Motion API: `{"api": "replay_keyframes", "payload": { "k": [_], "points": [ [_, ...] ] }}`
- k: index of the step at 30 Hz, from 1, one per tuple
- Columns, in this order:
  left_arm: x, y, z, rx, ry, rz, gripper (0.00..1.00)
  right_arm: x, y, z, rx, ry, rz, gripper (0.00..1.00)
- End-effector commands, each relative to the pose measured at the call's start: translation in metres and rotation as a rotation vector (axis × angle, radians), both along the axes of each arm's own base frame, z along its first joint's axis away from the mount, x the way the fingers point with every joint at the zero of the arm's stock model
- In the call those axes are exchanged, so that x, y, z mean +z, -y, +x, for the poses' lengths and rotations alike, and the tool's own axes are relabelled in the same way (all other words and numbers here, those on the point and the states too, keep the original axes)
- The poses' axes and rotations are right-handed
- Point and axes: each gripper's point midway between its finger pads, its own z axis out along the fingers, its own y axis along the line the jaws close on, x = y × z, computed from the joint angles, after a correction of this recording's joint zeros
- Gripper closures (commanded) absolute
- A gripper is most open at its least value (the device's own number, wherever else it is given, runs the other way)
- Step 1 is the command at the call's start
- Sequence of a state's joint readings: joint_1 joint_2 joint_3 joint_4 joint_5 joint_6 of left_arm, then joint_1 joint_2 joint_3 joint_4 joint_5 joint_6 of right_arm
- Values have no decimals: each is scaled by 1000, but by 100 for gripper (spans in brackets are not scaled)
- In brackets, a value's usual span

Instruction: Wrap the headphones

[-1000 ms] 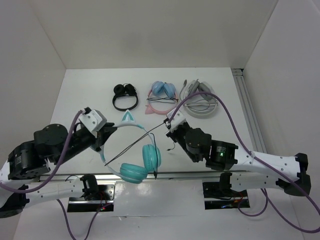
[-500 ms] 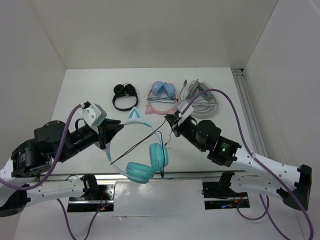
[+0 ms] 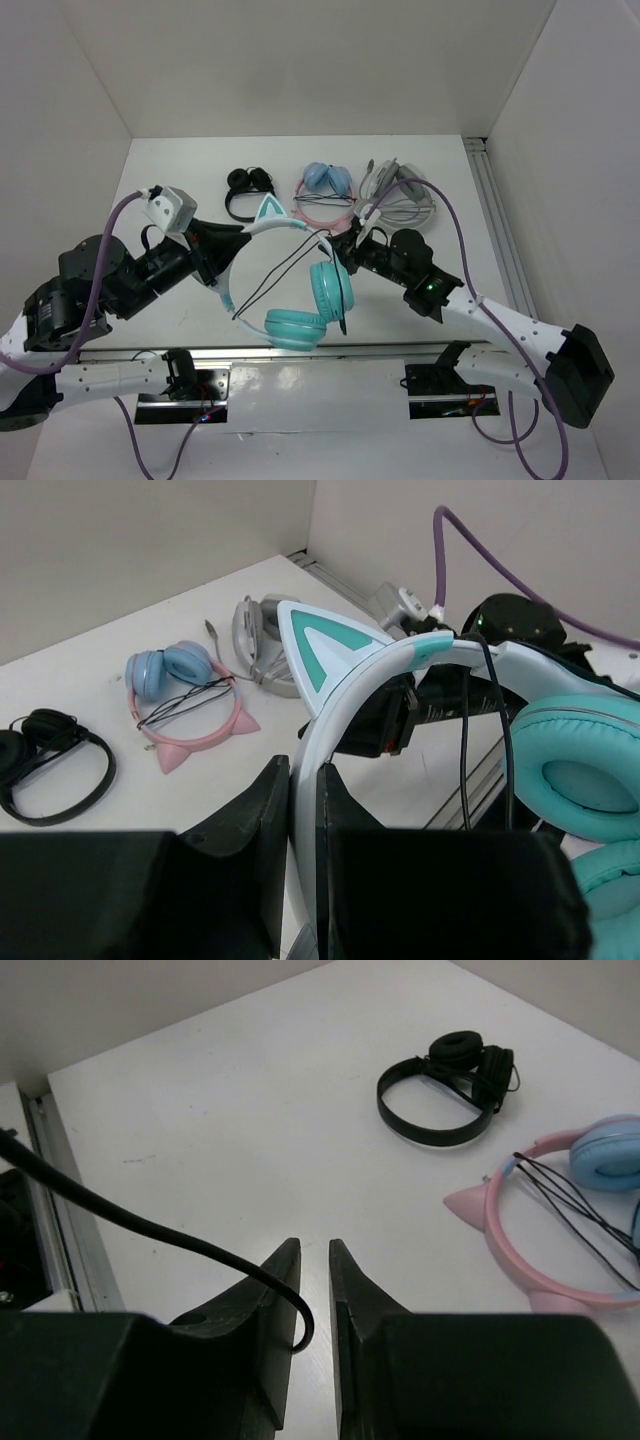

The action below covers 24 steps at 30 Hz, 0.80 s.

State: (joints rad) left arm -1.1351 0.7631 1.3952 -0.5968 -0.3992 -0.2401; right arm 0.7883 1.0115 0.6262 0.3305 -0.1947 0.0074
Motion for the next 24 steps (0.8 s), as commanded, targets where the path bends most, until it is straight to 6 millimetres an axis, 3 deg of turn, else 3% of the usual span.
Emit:
{"api": "replay_keyframes", "payload": {
  "k": [1,7,16,20,24],
  "points": [
    [60,-11,4,65,26,-255,100,32,-16,-9,119,53,152,75],
    [63,-24,13,157,-11,-293,100,17,-22,-8,158,17,189,70],
    [69,-32,20,219,-14,-315,100,-22,-30,-8,194,-75,183,66],
    [76,-43,22,266,-8,-338,100,-45,-30,-3,180,-121,158,65],
    [78,-54,27,326,-2,-344,100,-56,-30,-3,179,-137,157,65]
  ]
}}
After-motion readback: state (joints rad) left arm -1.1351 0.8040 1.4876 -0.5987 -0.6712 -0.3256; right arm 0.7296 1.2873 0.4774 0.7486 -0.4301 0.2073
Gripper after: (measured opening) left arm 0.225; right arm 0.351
